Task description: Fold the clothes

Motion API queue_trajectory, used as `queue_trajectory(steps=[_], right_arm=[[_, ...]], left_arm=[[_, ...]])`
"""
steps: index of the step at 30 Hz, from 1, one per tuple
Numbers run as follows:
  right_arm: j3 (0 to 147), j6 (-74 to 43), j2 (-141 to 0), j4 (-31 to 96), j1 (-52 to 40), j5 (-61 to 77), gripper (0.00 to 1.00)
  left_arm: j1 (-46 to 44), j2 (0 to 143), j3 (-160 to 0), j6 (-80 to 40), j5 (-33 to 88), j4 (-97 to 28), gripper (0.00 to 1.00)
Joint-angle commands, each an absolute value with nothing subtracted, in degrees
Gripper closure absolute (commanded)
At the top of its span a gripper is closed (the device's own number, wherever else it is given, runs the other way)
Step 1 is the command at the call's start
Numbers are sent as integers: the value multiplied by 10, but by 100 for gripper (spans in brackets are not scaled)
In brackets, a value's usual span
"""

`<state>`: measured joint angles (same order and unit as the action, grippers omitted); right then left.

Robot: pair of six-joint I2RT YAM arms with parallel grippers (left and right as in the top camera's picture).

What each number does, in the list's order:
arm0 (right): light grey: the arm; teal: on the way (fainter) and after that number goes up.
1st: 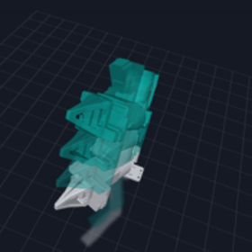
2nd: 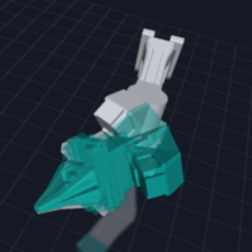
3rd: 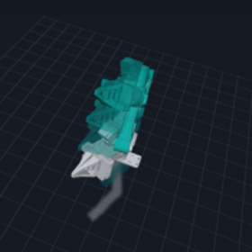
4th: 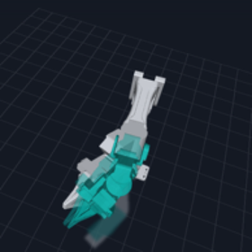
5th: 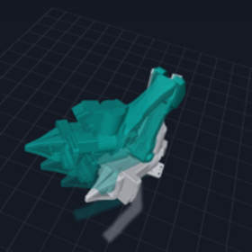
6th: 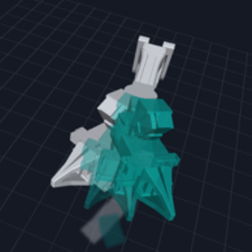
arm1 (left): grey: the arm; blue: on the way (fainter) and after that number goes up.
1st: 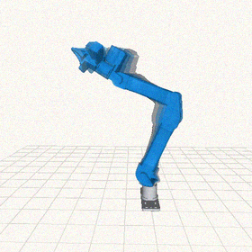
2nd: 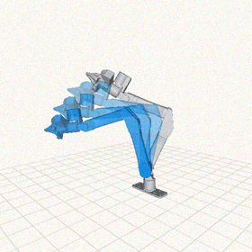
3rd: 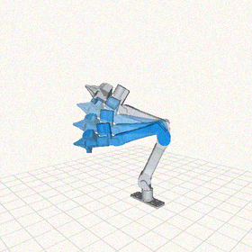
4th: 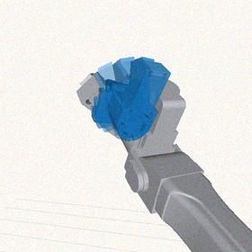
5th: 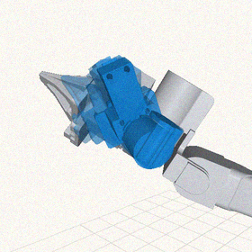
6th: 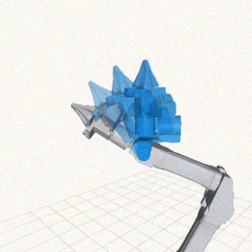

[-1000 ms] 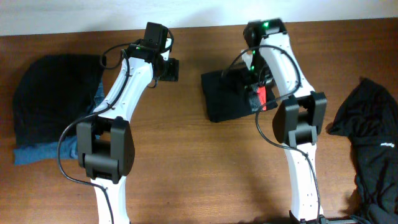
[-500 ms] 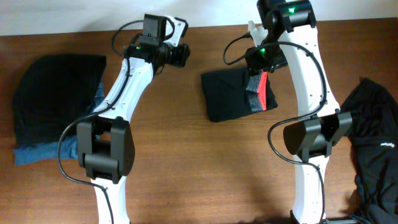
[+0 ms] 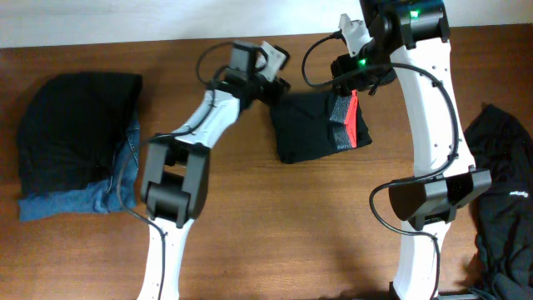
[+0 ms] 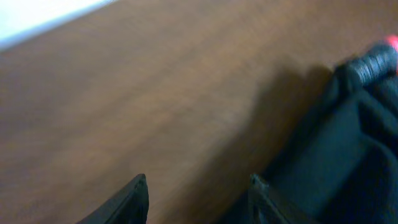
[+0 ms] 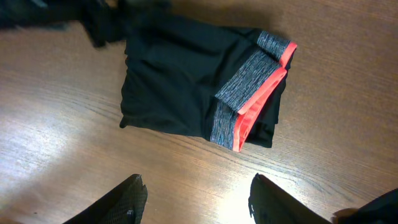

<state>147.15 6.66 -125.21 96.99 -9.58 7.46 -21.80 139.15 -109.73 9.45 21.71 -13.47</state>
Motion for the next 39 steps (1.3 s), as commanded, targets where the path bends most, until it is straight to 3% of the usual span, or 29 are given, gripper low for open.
queue_trajectory(steps=[1,7,12,13,16,21,23,30,39], right_arm=[[1477,66,-1230,973,-101,86,41],[1477,66,-1230,973,-101,86,41],[1477,66,-1230,973,-101,86,41],[1477,66,-1230,973,-101,86,41],[1477,66,-1230,973,-101,85,41],[1477,66,-1230,973,-100,84,41],[1477,66,-1229,973,-99,84,41],[1475,68,-1230,973,-93,71,39],[1471,68,-1232,973,-92,56,41]], left_arm=[[-229,1407,-1101,99,232,-143,48],[-230,1407,-1101,48,243,-302,48],[-230,1407,-1101,39,319,-483,49],[-230,1407,-1101,39,333,-499,60],[-230,1405,-1101,39,399,-535,70],[-221,1400,-1101,39,453,-586,74],[-209,1397,-1102,39,452,-590,69],[-170,1394,-1111,62,475,-554,29],[-182,1394,-1111,89,501,-498,18]])
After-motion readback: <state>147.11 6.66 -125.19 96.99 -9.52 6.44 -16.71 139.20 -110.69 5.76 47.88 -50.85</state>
